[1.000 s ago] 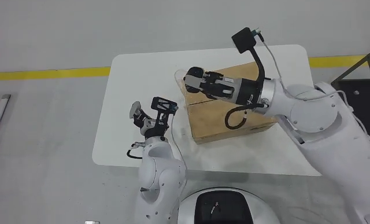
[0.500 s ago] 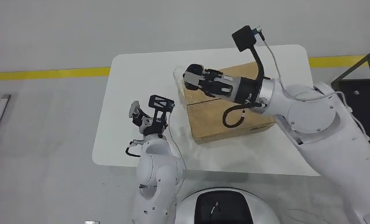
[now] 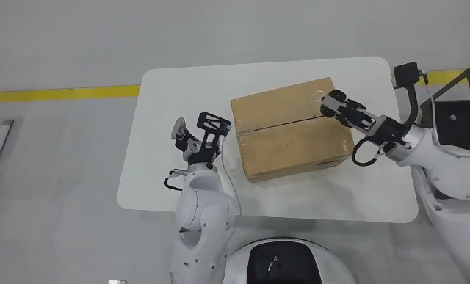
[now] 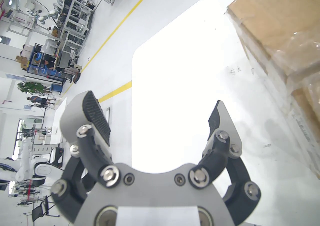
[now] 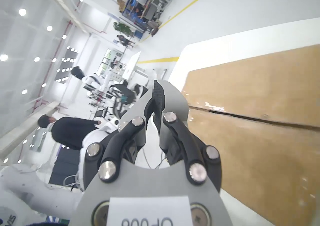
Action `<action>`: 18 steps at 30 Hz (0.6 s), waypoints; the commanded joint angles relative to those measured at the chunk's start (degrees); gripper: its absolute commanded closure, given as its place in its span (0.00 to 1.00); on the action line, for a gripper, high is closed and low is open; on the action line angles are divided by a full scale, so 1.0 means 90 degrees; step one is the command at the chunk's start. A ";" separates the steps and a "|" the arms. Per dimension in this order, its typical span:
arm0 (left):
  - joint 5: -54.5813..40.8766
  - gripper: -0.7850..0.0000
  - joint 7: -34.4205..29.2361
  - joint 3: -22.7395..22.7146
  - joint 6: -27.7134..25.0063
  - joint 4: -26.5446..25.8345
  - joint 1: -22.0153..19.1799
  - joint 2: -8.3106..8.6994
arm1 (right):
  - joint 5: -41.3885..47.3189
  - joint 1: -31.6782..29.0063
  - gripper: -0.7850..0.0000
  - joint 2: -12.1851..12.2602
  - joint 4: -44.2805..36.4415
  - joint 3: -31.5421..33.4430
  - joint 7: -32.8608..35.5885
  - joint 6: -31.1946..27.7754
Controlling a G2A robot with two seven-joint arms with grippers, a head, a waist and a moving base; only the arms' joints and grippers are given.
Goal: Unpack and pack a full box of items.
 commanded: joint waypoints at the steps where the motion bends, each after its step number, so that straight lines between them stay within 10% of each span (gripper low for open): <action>1: -0.0047 0.00 0.0016 0.0098 -0.0050 -0.0049 -0.0025 -0.0009 | -0.0207 -0.0159 1.00 0.0023 0.0022 0.0121 -0.0021 -0.0034; 18: -0.0107 0.00 0.0172 0.0450 -0.0266 -0.0249 -0.0086 -0.0028 | -0.0891 -0.0588 1.00 0.0107 0.0098 0.0226 -0.0083 -0.0182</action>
